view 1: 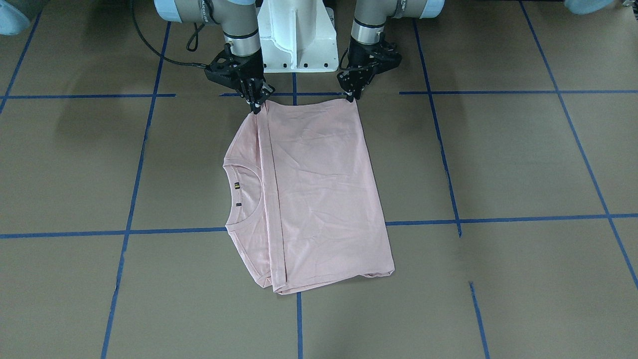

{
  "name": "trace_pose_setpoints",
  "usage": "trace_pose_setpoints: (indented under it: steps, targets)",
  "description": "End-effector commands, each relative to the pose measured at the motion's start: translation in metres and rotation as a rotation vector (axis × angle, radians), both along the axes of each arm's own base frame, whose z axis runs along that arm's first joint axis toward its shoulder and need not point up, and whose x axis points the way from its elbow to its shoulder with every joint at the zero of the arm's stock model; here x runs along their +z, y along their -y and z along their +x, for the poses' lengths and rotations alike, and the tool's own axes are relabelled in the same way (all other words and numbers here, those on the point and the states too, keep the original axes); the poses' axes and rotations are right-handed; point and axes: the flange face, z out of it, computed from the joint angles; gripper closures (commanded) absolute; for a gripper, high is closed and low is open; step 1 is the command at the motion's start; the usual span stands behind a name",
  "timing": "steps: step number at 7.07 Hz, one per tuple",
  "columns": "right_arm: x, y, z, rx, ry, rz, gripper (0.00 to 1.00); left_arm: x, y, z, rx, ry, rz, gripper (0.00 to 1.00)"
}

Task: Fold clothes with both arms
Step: 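Grasp the shirt's near edge with both grippers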

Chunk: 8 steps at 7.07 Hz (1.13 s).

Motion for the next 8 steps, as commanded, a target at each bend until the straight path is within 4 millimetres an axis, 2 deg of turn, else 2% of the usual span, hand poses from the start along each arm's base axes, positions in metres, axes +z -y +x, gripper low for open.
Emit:
trace_pose_setpoints:
  steps: [1, 2, 3, 4, 6, 7, 8]
  targets:
    - [0.000, 0.000, 0.000, 0.000, 0.001, 0.000, 1.00, 0.001, 0.000, 0.000, 0.000, 0.002, 0.000, 0.68]
    - [-0.001, 0.000, 0.000, 0.000, 0.002, 0.000, 1.00, 0.001, 0.000, 0.000, 0.000, 0.002, 0.000, 0.73]
    - [-0.001, 0.000, 0.000, 0.000, 0.002, 0.000, 1.00, 0.001, 0.000, 0.000, 0.000, 0.004, 0.000, 0.82]
    - [-0.001, 0.000, 0.000, 0.000, 0.002, 0.000, 1.00, 0.001, 0.000, 0.000, 0.000, 0.002, 0.000, 1.00]
    - [0.000, 0.000, -0.001, 0.000, 0.001, 0.000, 1.00, -0.002, 0.000, -0.001, 0.000, -0.004, 0.000, 1.00]
    - [-0.001, -0.001, 0.000, -0.002, 0.004, 0.001, 1.00, -0.012, 0.000, -0.007, -0.001, -0.025, 0.002, 1.00]
    - [-0.004, 0.000, 0.003, 0.004, 0.011, 0.002, 1.00, -0.033, 0.002, -0.028, -0.007, -0.076, 0.008, 1.00]
